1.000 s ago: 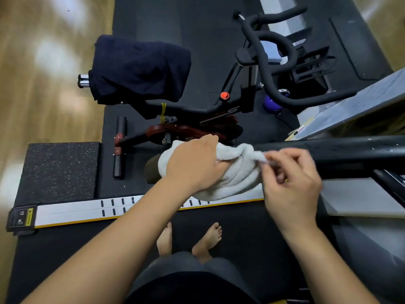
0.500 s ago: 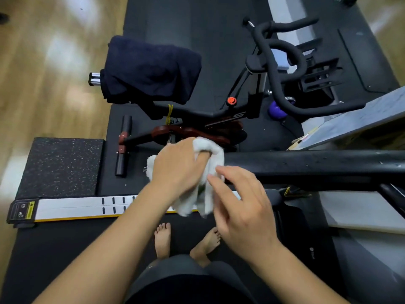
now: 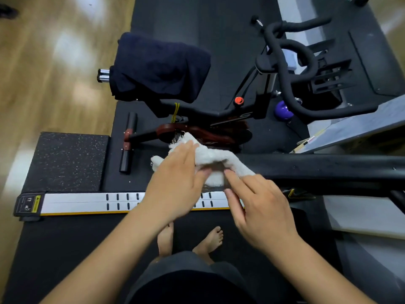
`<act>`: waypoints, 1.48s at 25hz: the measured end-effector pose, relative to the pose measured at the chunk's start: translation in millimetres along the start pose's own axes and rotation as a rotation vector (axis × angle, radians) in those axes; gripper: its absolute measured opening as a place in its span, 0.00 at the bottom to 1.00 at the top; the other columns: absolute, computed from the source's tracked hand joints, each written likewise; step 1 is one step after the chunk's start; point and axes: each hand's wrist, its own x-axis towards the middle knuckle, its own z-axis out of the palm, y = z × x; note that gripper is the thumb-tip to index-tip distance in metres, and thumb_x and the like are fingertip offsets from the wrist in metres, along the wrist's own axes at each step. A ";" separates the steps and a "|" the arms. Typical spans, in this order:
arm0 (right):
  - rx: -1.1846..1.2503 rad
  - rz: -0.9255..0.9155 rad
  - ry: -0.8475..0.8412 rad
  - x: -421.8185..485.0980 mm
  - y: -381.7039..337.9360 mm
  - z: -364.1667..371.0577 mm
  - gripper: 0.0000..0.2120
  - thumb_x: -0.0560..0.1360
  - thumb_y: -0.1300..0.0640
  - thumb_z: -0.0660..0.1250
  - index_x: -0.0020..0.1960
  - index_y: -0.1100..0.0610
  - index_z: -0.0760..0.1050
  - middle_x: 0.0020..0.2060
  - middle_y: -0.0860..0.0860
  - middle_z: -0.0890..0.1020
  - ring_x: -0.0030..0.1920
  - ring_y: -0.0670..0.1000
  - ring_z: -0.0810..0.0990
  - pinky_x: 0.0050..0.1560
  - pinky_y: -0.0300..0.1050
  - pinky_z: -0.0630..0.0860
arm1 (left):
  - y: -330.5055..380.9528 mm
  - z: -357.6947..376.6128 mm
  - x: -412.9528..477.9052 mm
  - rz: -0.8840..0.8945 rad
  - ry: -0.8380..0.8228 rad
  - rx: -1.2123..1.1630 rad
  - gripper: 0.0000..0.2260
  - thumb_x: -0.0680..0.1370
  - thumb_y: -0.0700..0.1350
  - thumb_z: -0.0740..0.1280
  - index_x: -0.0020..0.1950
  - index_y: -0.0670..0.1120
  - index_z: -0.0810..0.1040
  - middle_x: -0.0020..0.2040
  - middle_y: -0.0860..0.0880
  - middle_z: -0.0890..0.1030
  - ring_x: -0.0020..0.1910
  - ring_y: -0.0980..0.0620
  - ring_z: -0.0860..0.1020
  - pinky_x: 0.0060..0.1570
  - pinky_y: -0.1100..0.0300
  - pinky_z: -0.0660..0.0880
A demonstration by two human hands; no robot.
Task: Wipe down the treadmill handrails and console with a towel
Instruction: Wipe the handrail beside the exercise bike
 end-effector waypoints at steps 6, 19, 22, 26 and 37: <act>-0.201 0.274 -0.111 59.8 25.7 12.4 0.15 0.75 0.50 0.59 0.52 0.58 0.78 0.44 0.55 0.72 0.45 0.59 0.71 0.42 0.53 0.73 | 31.9 1.0 65.2 -0.196 -0.137 -0.027 0.23 0.82 0.62 0.47 0.64 0.47 0.69 0.64 0.46 0.77 0.59 0.40 0.76 0.47 0.51 0.62; -0.102 0.129 -0.676 108.2 -15.0 36.4 0.28 0.78 0.38 0.40 0.54 0.47 0.77 0.53 0.50 0.83 0.55 0.57 0.78 0.54 0.54 0.68 | -20.5 22.0 6.7 -0.021 0.174 -0.235 0.21 0.82 0.50 0.48 0.59 0.43 0.77 0.58 0.47 0.78 0.60 0.48 0.72 0.64 0.48 0.69; -0.117 0.062 -0.581 108.0 -22.7 41.2 0.24 0.81 0.43 0.43 0.52 0.49 0.77 0.50 0.50 0.83 0.52 0.57 0.79 0.52 0.53 0.69 | -30.4 26.9 2.9 -0.032 0.207 -0.353 0.19 0.83 0.50 0.50 0.63 0.47 0.77 0.60 0.52 0.78 0.60 0.55 0.73 0.62 0.55 0.70; -0.065 -0.086 -0.330 30.7 -20.8 24.0 0.22 0.81 0.48 0.52 0.72 0.52 0.69 0.71 0.48 0.71 0.72 0.54 0.68 0.72 0.56 0.60 | -23.5 36.0 -54.1 -0.004 0.363 -0.262 0.21 0.80 0.46 0.57 0.71 0.42 0.74 0.71 0.46 0.73 0.70 0.51 0.69 0.71 0.69 0.58; -0.248 0.146 -0.462 70.5 30.4 7.7 0.24 0.80 0.41 0.50 0.70 0.49 0.70 0.69 0.47 0.73 0.71 0.51 0.68 0.73 0.64 0.53 | -10.4 30.1 13.4 0.176 0.165 0.059 0.24 0.81 0.53 0.53 0.69 0.41 0.75 0.67 0.43 0.77 0.65 0.40 0.74 0.67 0.45 0.68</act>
